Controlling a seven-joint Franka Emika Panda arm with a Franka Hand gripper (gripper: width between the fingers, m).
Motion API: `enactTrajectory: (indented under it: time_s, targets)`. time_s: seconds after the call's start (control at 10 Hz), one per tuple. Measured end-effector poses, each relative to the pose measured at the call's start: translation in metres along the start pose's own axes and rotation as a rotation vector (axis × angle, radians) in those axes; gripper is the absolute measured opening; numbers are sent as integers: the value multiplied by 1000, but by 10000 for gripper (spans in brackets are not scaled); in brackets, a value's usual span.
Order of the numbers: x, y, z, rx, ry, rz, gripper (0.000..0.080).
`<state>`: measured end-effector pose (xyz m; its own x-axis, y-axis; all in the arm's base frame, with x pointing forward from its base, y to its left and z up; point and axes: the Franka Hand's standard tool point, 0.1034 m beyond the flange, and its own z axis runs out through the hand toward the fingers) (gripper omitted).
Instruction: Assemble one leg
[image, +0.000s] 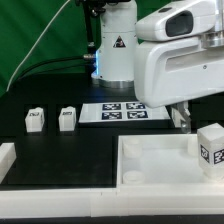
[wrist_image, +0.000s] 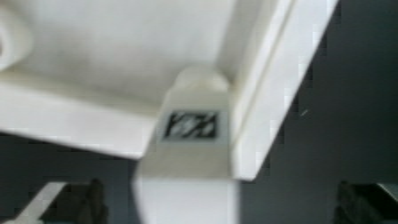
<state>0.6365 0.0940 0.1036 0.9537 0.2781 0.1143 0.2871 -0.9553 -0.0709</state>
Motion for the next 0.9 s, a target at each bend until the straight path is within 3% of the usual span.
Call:
enactTrajectory:
  time_s: [0.2, 0.6, 0.9]
  targets:
    - [0, 8, -5, -3, -12, 46, 649]
    - [-6, 5, -3, 11, -69, 42, 649]
    - [4, 9, 0, 14, -68, 46, 649]
